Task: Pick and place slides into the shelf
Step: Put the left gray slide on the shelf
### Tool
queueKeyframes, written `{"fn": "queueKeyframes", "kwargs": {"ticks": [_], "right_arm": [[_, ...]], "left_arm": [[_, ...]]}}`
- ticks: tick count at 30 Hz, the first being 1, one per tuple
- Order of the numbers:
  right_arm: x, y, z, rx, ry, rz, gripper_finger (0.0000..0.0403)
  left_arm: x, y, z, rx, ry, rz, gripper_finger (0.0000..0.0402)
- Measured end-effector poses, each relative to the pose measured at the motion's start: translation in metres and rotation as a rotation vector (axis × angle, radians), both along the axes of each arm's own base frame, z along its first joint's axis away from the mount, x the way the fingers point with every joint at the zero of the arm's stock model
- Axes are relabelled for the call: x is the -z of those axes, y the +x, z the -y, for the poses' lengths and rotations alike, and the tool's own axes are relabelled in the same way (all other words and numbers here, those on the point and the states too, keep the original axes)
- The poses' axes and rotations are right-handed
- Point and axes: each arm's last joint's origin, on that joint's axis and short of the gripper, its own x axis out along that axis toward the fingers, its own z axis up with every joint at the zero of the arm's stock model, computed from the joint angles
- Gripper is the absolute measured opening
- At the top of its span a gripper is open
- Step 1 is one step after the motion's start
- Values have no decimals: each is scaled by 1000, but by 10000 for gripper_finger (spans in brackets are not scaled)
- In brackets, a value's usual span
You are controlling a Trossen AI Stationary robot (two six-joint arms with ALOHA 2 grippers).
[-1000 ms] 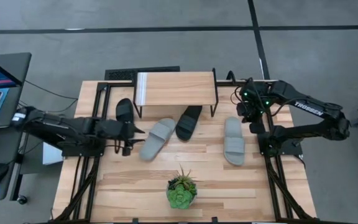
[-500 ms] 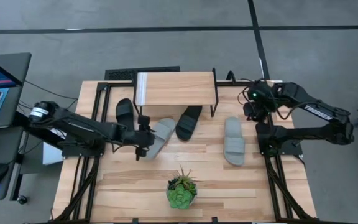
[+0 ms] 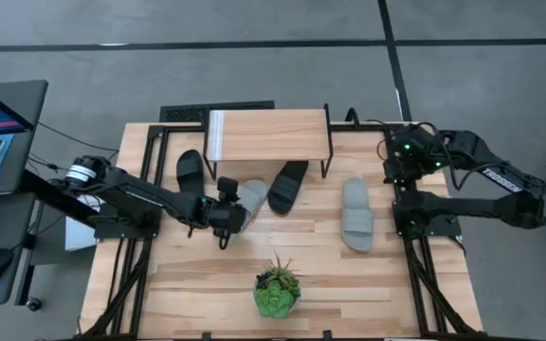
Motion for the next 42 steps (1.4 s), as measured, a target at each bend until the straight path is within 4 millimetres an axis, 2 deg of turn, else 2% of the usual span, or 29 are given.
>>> {"fn": "queueKeyframes", "kwargs": {"ticks": [8, 27, 35, 42], "right_arm": [[-1, -6, -3, 0, -6, 14, 1], [-1, -6, -3, 1, -3, 12, 1], [-1, -6, -3, 0, -2, 12, 1], [-1, -7, -4, 0, 0, 10, 1]], "left_arm": [[3, 0, 6, 33, -52, -28, 146], [6, -1, -4, 6, -41, -58, 146], [39, 9, -3, 23, 2, -175, 146], [41, 14, -5, -70, 166, -98, 146]]}}
